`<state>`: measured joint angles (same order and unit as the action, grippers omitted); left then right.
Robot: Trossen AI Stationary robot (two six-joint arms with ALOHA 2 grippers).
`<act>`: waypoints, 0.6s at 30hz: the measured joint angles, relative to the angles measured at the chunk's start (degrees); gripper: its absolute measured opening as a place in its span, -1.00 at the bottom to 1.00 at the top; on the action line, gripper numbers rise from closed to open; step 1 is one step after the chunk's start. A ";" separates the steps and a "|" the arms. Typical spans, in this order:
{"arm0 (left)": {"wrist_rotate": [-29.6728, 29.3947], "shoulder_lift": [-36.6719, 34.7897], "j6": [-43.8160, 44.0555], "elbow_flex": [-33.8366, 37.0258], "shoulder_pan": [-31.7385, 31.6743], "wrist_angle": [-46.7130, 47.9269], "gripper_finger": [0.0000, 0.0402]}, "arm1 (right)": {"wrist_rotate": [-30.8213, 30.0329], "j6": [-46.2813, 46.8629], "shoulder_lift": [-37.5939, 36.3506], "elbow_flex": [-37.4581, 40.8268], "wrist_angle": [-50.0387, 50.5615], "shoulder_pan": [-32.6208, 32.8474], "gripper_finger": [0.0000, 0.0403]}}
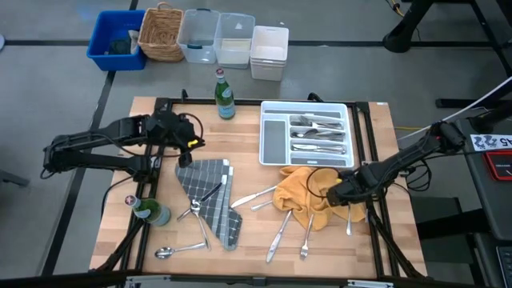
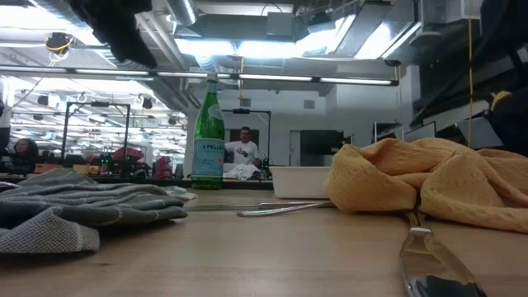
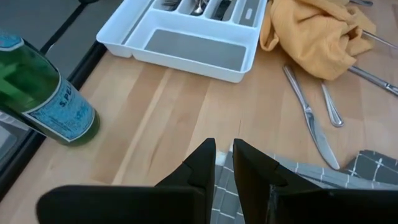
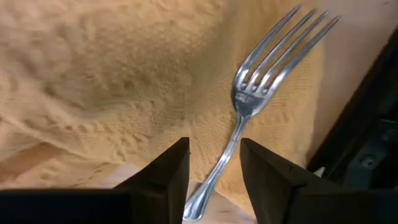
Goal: Sort silverware
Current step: Put the silver fork into the cutlery tray
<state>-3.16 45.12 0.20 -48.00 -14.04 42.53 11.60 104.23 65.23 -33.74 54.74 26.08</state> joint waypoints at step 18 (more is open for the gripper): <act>0.00 0.01 0.01 1.83 0.00 -1.74 -0.78 | 2.40 2.47 -0.09 7.89 -8.59 3.97 -0.30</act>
<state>-3.16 45.14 0.21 -46.17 -14.04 40.79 14.00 106.69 65.14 -25.85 46.15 30.04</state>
